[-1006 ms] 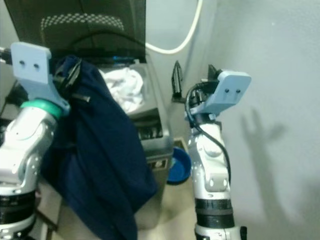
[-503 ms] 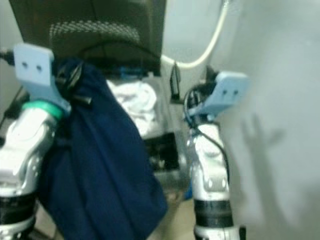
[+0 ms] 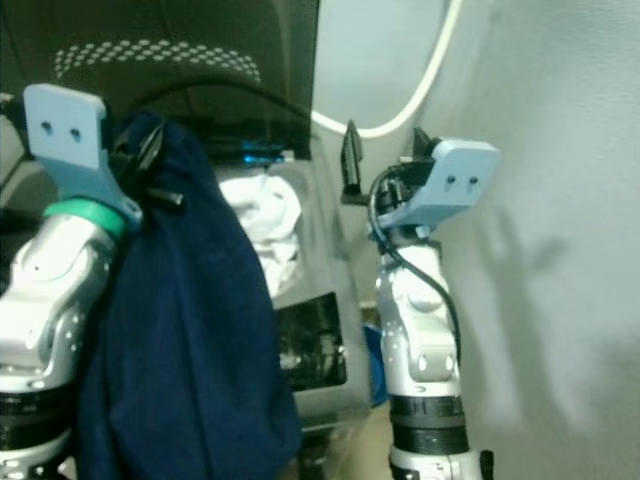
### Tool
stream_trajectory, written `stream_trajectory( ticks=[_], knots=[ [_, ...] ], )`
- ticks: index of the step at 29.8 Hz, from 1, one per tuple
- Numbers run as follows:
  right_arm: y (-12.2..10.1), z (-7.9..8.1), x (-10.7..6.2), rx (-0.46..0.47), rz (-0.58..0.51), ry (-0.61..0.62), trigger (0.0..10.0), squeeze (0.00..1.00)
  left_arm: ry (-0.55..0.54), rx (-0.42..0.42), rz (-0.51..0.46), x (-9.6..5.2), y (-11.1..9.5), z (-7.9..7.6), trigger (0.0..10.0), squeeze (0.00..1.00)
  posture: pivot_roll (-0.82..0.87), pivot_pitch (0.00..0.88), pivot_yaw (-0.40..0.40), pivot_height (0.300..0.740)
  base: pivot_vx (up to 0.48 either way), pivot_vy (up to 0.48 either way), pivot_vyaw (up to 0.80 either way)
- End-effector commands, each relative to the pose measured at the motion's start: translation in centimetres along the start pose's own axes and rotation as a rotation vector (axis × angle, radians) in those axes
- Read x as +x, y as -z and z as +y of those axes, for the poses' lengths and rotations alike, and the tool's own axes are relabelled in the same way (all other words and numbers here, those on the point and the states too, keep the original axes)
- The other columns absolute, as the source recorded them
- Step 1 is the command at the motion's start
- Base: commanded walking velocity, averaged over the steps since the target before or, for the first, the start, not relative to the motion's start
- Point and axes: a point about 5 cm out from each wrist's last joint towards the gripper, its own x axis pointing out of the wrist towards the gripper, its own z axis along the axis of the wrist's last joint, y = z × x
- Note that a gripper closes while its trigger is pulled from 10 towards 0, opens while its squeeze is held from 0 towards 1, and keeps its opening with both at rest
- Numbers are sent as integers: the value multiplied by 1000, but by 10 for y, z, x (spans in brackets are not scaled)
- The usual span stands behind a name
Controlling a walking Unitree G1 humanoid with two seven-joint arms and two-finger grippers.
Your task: Clothes washing
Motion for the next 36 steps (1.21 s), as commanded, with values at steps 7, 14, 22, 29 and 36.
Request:
stream_trajectory(
  ticks=[7, 14, 22, 29, 36],
  knots=[
    [-8, 13, 3, 29, -29, -122, 10000, 0, 7, 219, -194, 10, -27, 3, 10000, 0, 36, 27, 37, 728, 0, 0, 0],
    [-21, 22, 8, 70, -71, -187, 10000, 0, -45, 394, -314, 33, -52, 18, 10000, 0, 34, 27, 39, 728, 0, 0, 0],
    [-19, 13, 4, 57, -61, -142, 10000, 0, -13, 233, -253, 34, -41, 10, 10000, 0, 13, 30, 50, 728, 0, 240, 0],
    [-16, 13, 3, 56, -46, -142, 10000, 0, -24, 231, -264, 35, -39, 13, 10000, 0, 19, 31, 46, 728, 0, 480, 0],
    [-15, 14, 3, 60, -40, -146, 10000, 0, -26, 245, -262, 36, -37, 15, 10000, 0, 26, 31, 45, 728, 0, 183, 0]
  ],
)
